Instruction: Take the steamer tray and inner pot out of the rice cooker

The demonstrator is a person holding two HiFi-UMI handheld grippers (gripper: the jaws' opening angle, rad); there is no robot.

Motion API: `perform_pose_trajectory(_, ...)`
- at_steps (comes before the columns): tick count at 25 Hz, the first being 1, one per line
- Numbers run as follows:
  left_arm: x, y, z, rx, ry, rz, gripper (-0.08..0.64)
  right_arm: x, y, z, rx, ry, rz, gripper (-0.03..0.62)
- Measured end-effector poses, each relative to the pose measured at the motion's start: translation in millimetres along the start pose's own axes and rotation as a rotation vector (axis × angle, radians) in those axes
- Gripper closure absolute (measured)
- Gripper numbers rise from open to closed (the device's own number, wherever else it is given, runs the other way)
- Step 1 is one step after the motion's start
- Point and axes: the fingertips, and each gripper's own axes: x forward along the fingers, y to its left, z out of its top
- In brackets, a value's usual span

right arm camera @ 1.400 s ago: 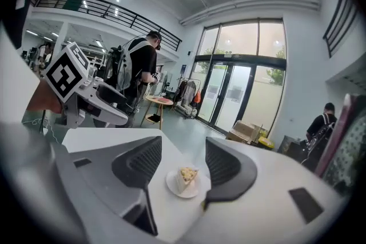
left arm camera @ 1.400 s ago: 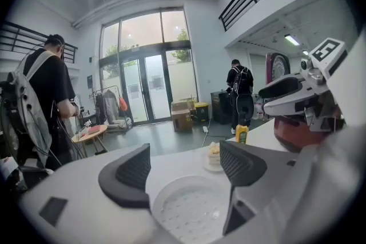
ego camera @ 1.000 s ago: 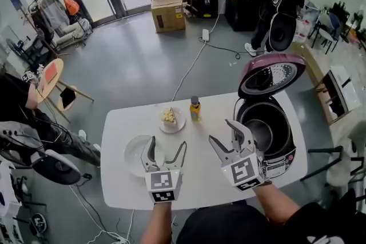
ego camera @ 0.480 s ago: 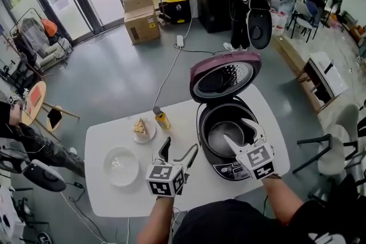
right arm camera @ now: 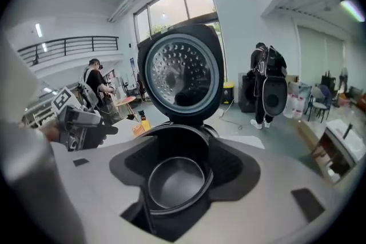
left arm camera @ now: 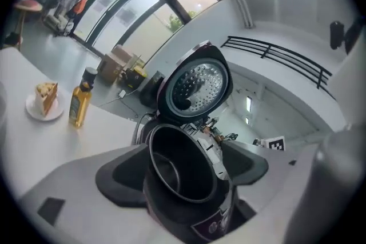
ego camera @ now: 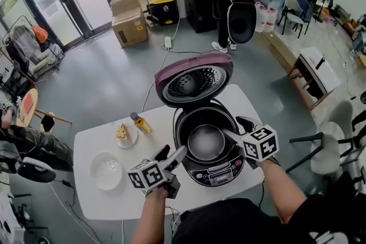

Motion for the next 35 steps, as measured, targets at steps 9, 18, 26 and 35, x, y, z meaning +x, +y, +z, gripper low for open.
perform_pose_trajectory(9, 16.5, 5.2, -21.2, -0.219, 0.061, -0.09, 0.141, 9.4, -32.7, -22.5, 0.375, 0.112, 0.32, 0.33)
perform_pose_trajectory(18, 21.0, 12.6, -30.9, -0.44, 0.008, -0.161, 0.146, 17.1, -35.4, -43.5, 0.711, 0.132, 0.504, 0.33)
perform_pose_trajectory(26, 21.1, 0.4, -32.1, -0.527, 0.035, -0.189, 0.155, 13.4, -31.6, -49.8, 0.842, 0.193, 0.545, 0.33)
perform_pose_trajectory(35, 27.9, 1.7, -37.5, -0.552, 0.06, -0.18, 0.204, 14.7, -31.6, -53.4, 0.916, 0.226, 0.541, 0.337)
